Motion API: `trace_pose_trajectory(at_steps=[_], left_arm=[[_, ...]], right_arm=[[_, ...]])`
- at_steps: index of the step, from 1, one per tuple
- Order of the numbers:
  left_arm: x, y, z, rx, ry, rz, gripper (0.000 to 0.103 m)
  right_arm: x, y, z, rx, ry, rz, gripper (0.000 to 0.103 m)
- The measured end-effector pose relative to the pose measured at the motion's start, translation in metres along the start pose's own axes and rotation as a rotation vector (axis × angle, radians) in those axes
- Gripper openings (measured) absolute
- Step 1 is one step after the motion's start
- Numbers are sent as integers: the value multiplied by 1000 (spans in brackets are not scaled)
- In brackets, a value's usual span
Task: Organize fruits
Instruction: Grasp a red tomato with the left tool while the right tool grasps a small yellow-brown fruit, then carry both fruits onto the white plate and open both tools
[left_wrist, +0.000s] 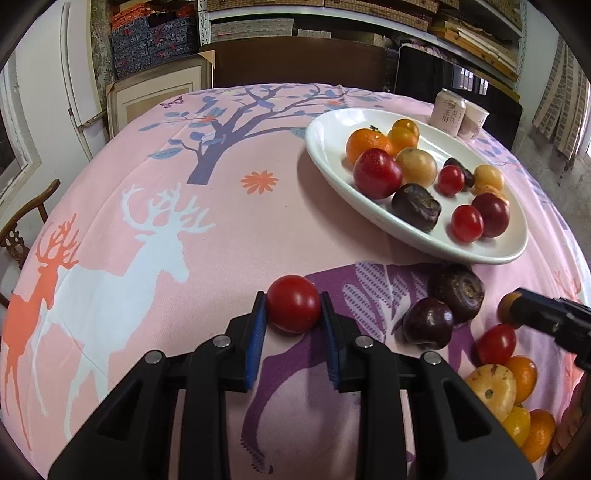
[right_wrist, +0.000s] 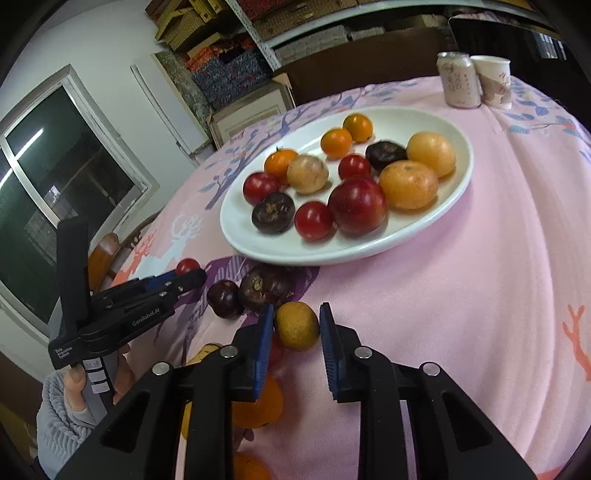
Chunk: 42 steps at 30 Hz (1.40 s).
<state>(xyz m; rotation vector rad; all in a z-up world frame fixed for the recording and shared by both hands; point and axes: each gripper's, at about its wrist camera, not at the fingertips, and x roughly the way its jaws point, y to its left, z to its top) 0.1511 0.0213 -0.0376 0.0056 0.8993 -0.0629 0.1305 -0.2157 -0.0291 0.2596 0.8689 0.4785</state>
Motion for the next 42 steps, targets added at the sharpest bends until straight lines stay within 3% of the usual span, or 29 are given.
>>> trace_pose_trajectory(at_steps=[13, 18, 24, 31, 34, 39, 41, 42], left_arm=[[-7, -17, -3, 75, -35, 12, 27], [-3, -26, -4, 119, -13, 8, 27], [-27, -27, 14, 74, -93, -64, 27], [-20, -87, 55, 177, -108, -150, 27], [-9, -109, 66, 229, -115, -148, 27], [18, -111, 81, 209, -81, -161, 27], [28, -105, 83, 188, -58, -184, 38], [31, -102, 84, 173, -57, -188, 56]], right_arm=[[3, -2, -3, -64, 0, -142, 26], [2, 0, -4, -75, -4, -149, 26], [-24, -5, 5, -23, -96, -84, 26], [-28, -12, 65, 14, -131, -45, 26], [-13, -16, 96, 22, -131, -53, 26], [26, -23, 132, 48, -116, -54, 26], [40, -29, 139, 75, -110, -27, 41], [43, -32, 139, 91, -123, -31, 64]])
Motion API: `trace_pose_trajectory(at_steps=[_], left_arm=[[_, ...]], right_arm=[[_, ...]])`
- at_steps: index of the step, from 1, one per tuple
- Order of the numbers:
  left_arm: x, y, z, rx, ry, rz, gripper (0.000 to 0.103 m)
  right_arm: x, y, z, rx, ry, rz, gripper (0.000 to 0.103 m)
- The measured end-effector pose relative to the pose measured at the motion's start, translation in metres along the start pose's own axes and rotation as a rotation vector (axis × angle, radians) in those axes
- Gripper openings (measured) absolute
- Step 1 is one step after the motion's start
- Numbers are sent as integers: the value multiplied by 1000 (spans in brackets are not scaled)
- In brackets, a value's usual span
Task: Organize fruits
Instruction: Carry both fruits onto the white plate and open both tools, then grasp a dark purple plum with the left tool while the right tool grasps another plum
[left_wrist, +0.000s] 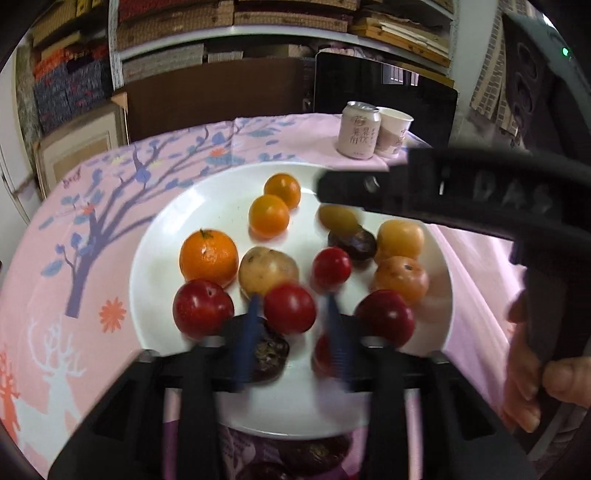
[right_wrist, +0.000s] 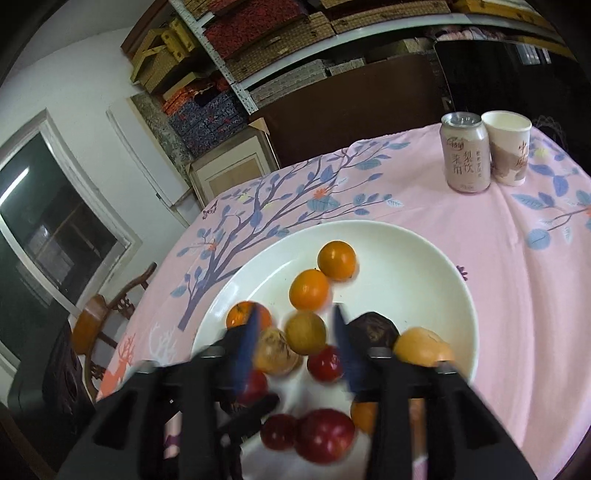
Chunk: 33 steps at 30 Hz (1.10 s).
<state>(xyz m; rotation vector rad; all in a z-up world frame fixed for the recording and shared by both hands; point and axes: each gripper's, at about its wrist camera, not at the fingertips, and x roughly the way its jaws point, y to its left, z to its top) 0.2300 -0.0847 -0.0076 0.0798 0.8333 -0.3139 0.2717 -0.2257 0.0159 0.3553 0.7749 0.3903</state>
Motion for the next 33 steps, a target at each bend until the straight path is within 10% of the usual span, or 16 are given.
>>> trace_pose_trajectory(at_steps=[12, 22, 33], left_arm=[[-43, 21, -13, -41, -99, 70, 78], [-89, 38, -85, -95, -79, 155, 93], [-82, 32, -99, -64, -38, 178, 93]], right_arm=[[-49, -16, -22, 39, -96, -53, 75], [-102, -14, -112, 35, -118, -101, 92], [-110, -27, -137, 100, -91, -127, 93]])
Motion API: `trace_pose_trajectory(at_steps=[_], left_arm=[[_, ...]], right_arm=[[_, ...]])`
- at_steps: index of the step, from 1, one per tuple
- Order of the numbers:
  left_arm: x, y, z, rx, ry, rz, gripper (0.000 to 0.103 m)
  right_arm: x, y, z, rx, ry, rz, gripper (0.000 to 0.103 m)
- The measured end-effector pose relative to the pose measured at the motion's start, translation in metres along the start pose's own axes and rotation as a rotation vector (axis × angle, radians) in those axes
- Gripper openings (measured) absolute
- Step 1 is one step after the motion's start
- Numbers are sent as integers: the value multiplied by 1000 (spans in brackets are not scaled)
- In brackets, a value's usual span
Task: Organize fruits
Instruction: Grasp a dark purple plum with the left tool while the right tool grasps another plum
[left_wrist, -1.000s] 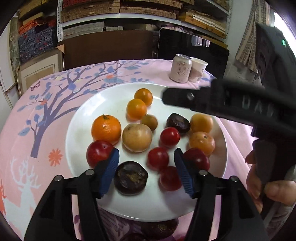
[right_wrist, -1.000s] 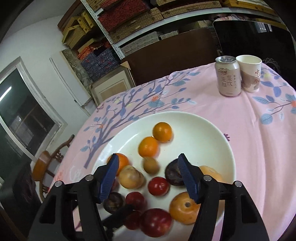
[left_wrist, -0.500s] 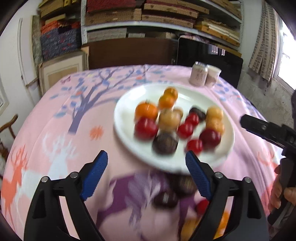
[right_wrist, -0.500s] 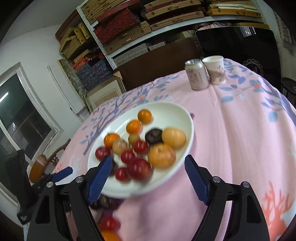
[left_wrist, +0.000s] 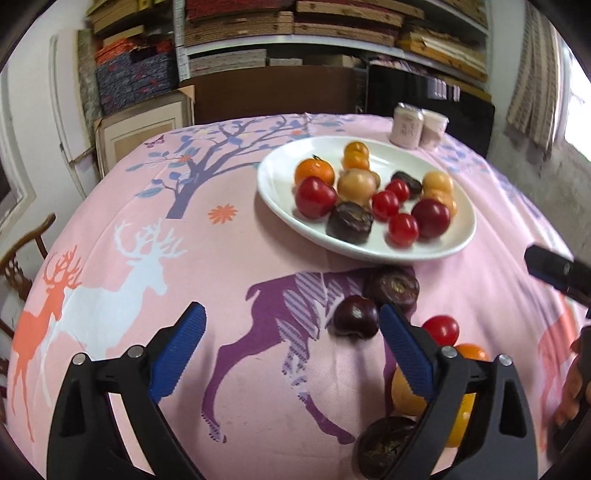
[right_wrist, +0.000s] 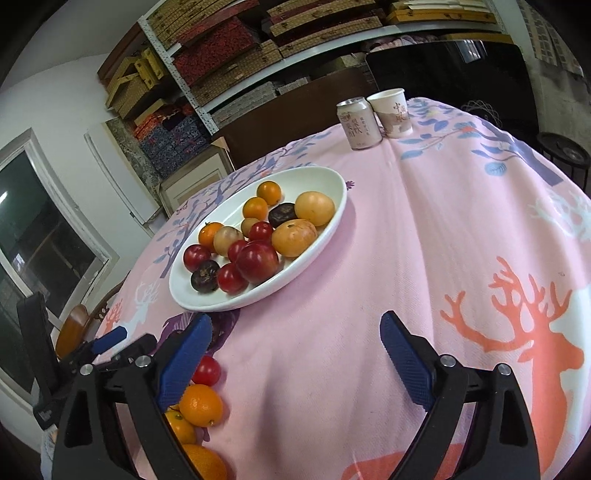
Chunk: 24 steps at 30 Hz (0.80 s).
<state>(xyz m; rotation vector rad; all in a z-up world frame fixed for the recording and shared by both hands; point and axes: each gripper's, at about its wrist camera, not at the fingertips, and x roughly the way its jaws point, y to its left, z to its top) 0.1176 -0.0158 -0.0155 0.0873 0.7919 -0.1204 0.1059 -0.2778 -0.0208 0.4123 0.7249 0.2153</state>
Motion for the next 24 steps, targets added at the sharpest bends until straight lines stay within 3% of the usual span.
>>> trace_pose_trajectory(at_steps=[9, 13, 18, 24], left_arm=[[15, -2, -3, 24, 53, 29, 97], [0, 18, -11, -12, 29, 135, 98], [-5, 35, -21, -62, 57, 77, 98], [-4, 16, -21, 35, 40, 85, 98]], right_arm=[[3, 2, -2, -2, 32, 12, 93], [2, 0, -1, 9, 32, 22, 93], [1, -1, -1, 21, 36, 40, 93], [0, 2, -1, 11, 33, 42, 93]])
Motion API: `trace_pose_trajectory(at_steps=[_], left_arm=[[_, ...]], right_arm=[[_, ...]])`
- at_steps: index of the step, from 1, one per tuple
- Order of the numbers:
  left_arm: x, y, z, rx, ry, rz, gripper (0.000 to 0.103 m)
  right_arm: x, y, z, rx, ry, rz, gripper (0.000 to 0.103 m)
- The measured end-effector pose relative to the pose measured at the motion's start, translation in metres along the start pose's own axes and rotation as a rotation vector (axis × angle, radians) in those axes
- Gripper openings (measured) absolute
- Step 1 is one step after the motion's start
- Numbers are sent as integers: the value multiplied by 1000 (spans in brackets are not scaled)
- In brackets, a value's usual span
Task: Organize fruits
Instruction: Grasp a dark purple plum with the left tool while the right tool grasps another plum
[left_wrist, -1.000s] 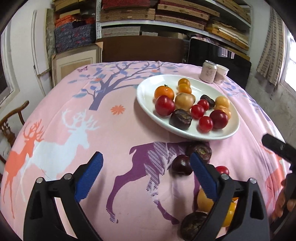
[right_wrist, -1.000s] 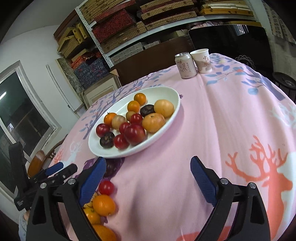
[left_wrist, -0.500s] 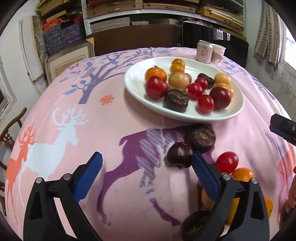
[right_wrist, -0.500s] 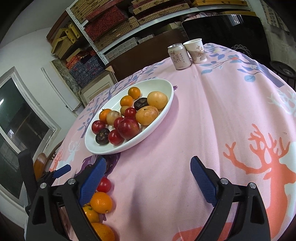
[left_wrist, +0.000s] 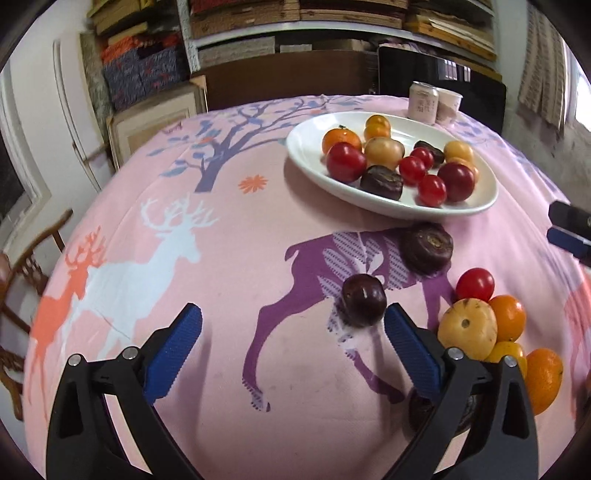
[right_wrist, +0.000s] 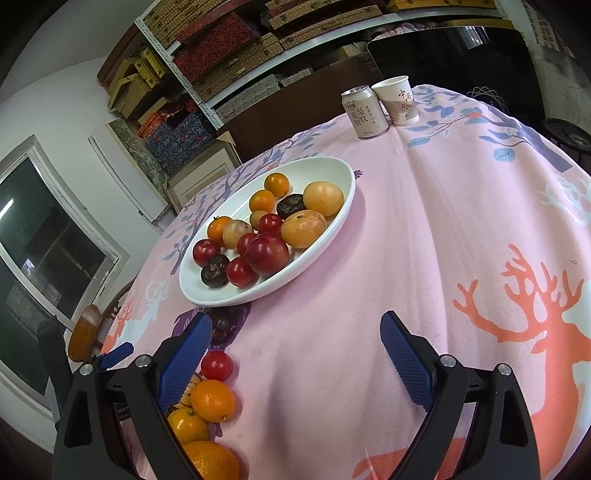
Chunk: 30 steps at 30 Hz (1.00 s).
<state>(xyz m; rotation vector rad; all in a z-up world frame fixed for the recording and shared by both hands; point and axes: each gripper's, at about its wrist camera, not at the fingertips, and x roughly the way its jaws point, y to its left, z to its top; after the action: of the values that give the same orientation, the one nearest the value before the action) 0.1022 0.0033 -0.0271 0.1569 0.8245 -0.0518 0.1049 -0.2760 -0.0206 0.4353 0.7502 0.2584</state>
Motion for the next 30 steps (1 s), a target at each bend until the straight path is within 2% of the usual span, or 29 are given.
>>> trace_pose_trajectory(at_steps=[6, 8, 9, 10, 11, 12, 15, 20, 22, 24, 30], left_arm=[[2, -6, 2, 19, 1, -17, 97], [2, -8, 4, 24, -3, -38, 94], [2, -10, 4, 32, -2, -53, 81], [3, -12, 4, 41, 6, -77, 72], [5, -17, 4, 54, 20, -112, 69], [6, -21, 4, 70, 28, -128, 60], [7, -35, 3, 131, 35, -154, 47], [14, -32, 8, 84, 54, -239, 44], [19, -34, 9, 79, 69, -277, 34], [18, -38, 9, 94, 65, -286, 29], [17, -35, 11, 78, 60, -285, 30]], right_arm=[[2, 0, -1, 4, 11, -8, 93], [3, 0, -1, 1, 12, -10, 93], [2, 1, -1, 0, 11, -10, 93], [3, 1, -1, 1, 11, -9, 93], [3, 0, -1, 2, 13, -10, 93], [3, 1, -1, 2, 14, -11, 93], [5, -1, -1, 4, 22, -13, 93], [6, -1, -1, -3, 25, -17, 94], [6, -2, -1, -4, 27, -19, 94], [6, -1, -1, -5, 26, -20, 94], [8, 0, -2, -18, 37, -9, 94]])
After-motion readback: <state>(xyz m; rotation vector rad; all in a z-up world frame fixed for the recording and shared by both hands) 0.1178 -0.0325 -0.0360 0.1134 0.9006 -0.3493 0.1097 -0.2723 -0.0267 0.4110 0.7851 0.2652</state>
